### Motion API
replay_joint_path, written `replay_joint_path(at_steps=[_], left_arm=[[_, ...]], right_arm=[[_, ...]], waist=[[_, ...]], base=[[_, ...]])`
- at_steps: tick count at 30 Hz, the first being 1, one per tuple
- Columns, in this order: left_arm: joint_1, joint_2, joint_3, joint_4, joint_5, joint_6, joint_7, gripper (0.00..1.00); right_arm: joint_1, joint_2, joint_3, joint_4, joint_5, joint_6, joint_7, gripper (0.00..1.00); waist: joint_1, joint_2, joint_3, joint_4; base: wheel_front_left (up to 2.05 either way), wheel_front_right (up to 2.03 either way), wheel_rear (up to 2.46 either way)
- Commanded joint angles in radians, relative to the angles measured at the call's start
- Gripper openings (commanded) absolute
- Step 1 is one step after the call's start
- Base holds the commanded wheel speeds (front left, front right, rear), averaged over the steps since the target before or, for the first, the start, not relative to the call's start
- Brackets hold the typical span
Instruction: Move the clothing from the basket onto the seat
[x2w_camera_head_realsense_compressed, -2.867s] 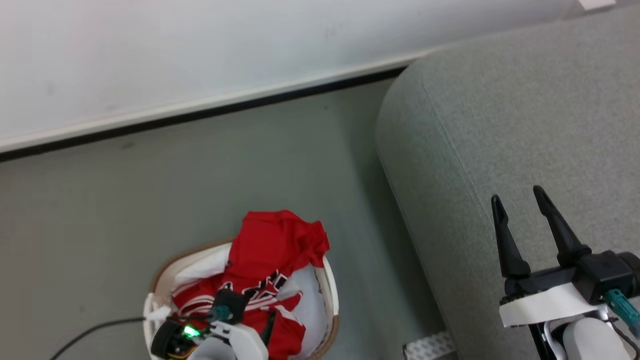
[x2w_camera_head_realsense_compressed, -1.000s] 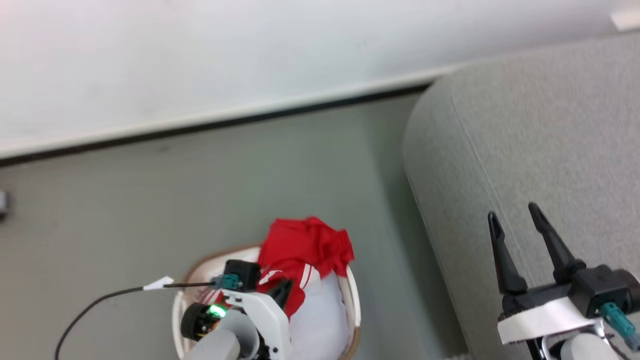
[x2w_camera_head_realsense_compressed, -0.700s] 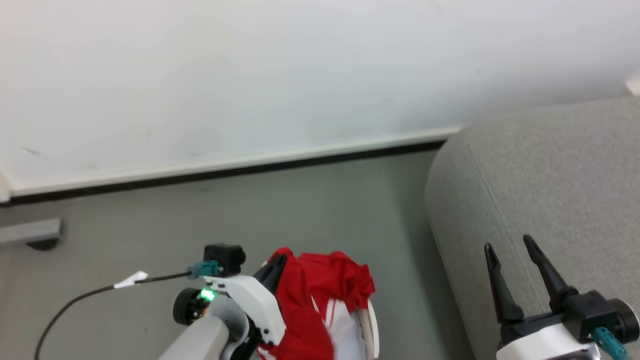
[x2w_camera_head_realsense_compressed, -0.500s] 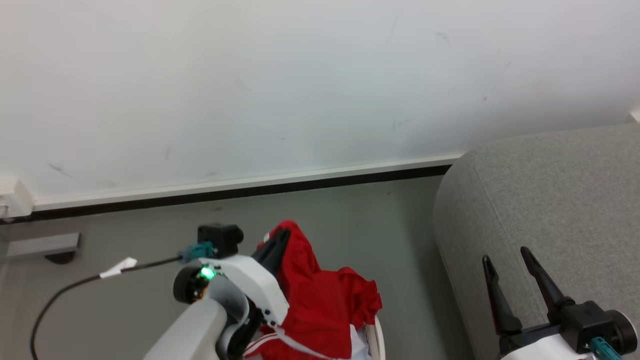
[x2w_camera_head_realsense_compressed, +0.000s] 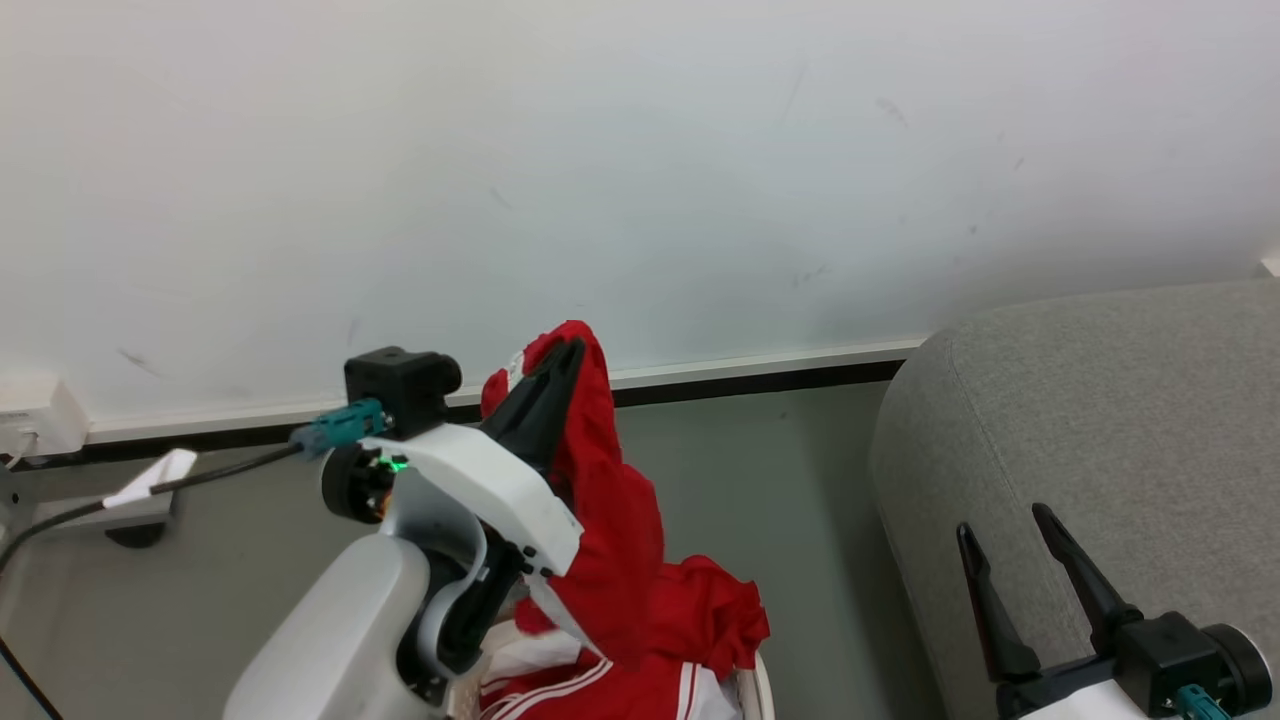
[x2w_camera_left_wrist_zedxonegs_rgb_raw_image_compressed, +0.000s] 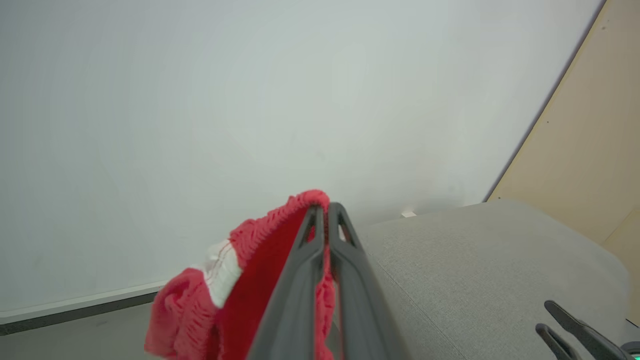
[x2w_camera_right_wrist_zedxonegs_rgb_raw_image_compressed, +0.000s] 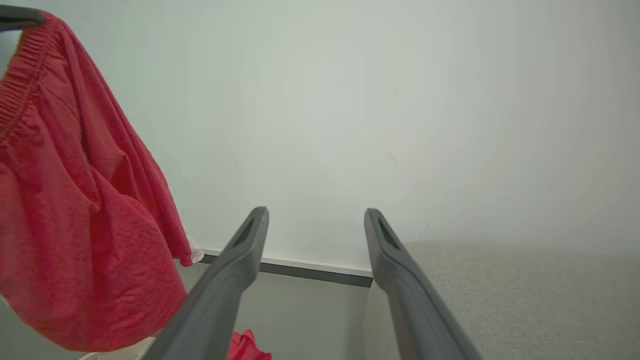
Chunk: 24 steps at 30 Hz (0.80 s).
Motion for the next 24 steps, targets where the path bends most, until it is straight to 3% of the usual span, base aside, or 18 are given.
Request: replay_joint_path(at_steps=[1,7,15,19,24], left_arm=[[-0.008,0.007,0.003,-0.022,0.015,0.007,0.008,0.0],[0.011,0.012,-0.021,-0.092,0.023,0.018,0.038,0.0],[0.034,-0.007,-0.074,-0.182,0.025,0.019,0.065,0.0],[0.034,-0.013,-0.093,-0.204,0.027,0.021,0.079,0.0],[0.029,-0.02,-0.116,-0.204,0.029,0.015,0.089,0.0]], right_arm=[[-0.015,-0.012,0.007,-0.008,-0.005,-0.002,0.0,1.0],[-0.04,-0.056,0.108,-0.068,0.049,-0.002,0.0,1.0],[-0.136,-0.18,0.376,-0.132,0.195,-0.002,0.0,1.0],[-0.223,-0.217,0.497,-0.101,0.258,-0.002,0.0,1.0],[-0.363,-0.212,0.648,-0.013,0.336,-0.002,0.0,1.0]], waist=[[0.0001,0.0,-0.001,0.0],[0.0001,0.0,-0.005,0.008],[0.0001,0.0,-0.013,0.029],[0.0001,0.0,-0.014,0.033],[0.0001,0.0,-0.013,0.032]], base=[[0.0,0.0,0.0],[0.0,0.0,0.0],[0.0,0.0,0.0],[0.0,0.0,0.0],[0.0,0.0,0.0]])
